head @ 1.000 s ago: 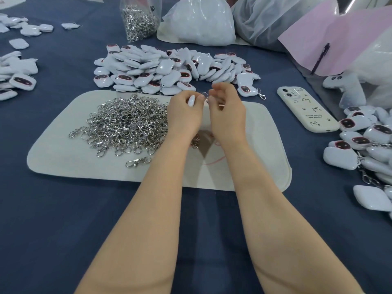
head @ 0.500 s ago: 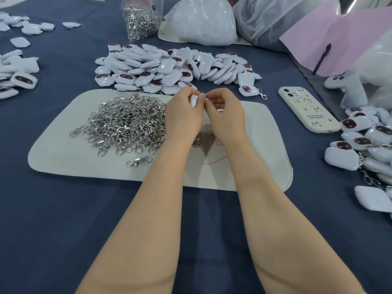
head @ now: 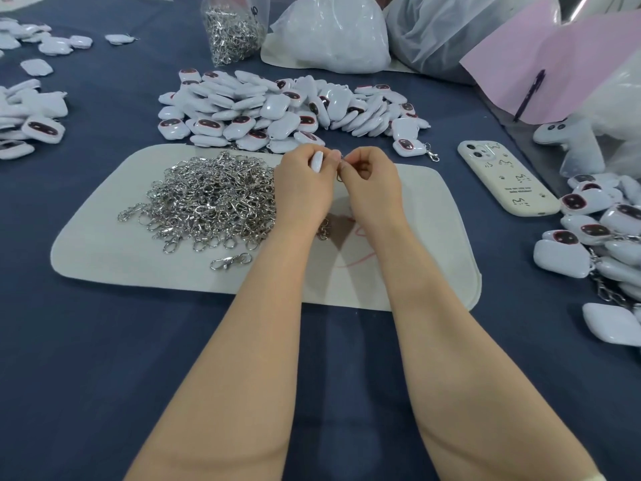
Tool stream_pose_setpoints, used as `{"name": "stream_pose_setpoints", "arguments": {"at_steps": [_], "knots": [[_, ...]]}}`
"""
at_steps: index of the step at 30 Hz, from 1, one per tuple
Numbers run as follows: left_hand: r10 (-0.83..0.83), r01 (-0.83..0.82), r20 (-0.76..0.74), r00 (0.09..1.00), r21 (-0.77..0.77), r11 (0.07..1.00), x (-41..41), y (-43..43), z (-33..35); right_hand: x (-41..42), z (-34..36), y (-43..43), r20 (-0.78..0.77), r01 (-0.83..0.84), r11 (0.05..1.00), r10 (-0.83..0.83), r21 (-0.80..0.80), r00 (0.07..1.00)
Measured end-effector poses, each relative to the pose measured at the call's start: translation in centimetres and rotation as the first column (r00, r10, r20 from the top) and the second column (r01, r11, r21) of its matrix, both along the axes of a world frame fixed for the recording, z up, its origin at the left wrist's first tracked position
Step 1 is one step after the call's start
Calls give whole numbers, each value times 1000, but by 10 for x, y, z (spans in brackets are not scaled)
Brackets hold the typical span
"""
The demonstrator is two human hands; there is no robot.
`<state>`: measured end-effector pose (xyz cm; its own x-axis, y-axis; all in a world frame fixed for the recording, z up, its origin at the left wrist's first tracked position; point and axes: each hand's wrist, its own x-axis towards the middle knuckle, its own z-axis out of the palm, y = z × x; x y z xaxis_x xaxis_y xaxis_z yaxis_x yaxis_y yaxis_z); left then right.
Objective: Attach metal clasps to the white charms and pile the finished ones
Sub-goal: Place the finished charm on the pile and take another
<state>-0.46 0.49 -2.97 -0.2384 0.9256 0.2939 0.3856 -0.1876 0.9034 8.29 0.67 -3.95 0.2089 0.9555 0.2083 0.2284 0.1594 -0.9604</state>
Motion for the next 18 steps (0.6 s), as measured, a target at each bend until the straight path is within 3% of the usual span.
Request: {"name": "stream_pose_setpoints", "arguments": {"at_steps": [9,18], "knots": [[-70,70,28,997,-17,997,1,1,0,0,-3,2,-35,25,1000,-25,-2,999],[-37,32,-94,995,-53,998,3,1,-2,0,-4,3,30,20,1000,-20,-3,999]]}}
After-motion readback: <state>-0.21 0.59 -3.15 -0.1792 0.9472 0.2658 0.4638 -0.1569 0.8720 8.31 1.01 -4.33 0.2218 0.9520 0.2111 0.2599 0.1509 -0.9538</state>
